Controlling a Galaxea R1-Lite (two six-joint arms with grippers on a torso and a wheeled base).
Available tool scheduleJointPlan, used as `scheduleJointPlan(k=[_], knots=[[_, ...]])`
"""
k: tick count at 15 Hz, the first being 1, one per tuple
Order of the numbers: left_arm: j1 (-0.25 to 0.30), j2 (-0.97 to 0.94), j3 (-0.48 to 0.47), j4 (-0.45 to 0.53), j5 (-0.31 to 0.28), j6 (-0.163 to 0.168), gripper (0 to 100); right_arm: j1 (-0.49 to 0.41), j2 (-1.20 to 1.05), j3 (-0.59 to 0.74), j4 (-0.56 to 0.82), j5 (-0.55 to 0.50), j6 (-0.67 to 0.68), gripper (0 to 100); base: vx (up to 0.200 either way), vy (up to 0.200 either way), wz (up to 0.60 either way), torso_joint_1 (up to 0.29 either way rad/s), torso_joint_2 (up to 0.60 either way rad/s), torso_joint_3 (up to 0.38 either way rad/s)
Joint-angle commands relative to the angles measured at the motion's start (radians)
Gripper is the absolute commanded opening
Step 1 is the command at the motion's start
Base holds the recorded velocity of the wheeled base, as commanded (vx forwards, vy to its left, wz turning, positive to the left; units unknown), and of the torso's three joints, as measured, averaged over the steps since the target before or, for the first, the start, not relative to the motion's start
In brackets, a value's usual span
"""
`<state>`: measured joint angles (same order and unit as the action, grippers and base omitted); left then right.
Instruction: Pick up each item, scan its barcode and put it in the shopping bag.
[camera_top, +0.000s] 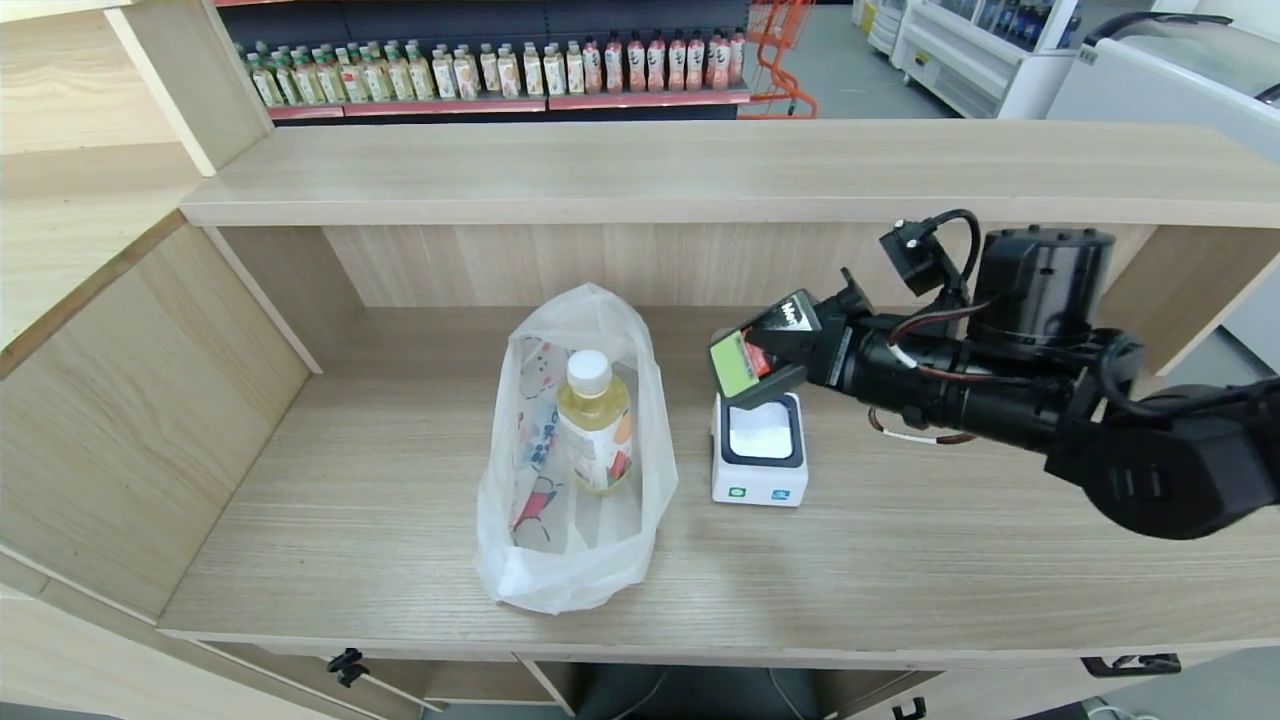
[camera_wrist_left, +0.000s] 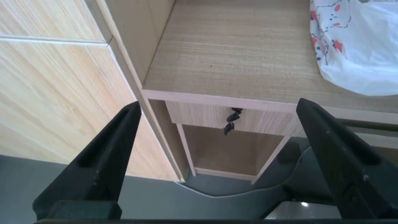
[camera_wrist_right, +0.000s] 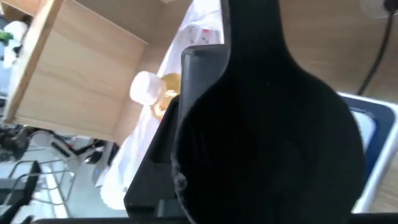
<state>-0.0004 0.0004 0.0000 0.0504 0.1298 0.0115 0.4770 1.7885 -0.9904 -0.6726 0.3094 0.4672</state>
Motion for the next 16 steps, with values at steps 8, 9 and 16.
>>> scheduleJointPlan(k=[8,9,16], knots=[[-0.001,0.0,0.0,0.0,0.001,-0.002,100,0.17,-0.078,0.078,0.113,0.004,-0.025,0,0.0,0.05,0.0,0.004,0.0,0.0],[-0.001,0.0,0.0,0.0,0.001,-0.002,100,0.169,-0.057,0.096,0.113,0.004,-0.058,0,0.0,0.0,0.0,0.0,0.0,0.0],[-0.001,0.0,0.0,0.0,0.001,-0.002,100,0.157,0.04,0.11,0.093,0.005,-0.17,0,0.0,0.0,0.0,0.0,0.0,0.0]])
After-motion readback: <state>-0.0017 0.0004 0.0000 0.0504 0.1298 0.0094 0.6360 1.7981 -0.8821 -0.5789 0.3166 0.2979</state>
